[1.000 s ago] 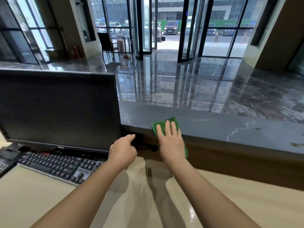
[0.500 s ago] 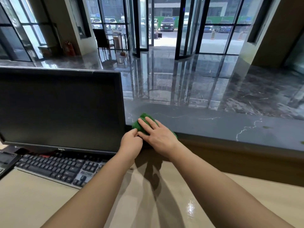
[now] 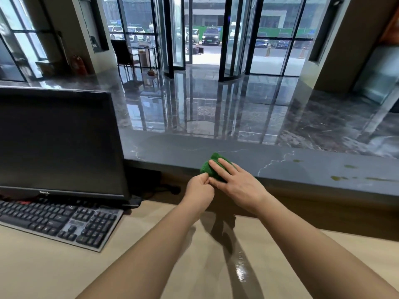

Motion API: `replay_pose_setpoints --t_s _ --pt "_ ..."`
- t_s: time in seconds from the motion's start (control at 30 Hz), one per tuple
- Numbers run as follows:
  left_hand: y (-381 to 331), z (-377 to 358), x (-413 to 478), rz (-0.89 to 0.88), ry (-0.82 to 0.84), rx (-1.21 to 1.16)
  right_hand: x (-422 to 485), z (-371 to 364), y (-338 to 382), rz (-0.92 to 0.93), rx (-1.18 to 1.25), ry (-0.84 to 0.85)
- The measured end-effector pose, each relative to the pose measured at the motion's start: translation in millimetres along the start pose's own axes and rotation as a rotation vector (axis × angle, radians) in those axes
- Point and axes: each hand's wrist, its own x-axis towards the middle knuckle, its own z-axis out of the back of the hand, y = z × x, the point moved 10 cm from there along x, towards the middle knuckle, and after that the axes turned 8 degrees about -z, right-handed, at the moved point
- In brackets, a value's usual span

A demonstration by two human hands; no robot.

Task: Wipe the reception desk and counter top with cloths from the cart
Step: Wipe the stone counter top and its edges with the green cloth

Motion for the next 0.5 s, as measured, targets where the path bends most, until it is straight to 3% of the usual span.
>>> replay_pose_setpoints --t_s 0.3,0.5 --pt "2.1 -174.1 -16.1 0.018 0.216 0.021 -126.5 -16.4 -115.8 -0.119 -0.087 -0.041" --pt "-12.5 -214.1 -32.0 0.051 0.208 0.033 -157.2 -22.1 -141.6 -0.134 -0.124 -0.025"
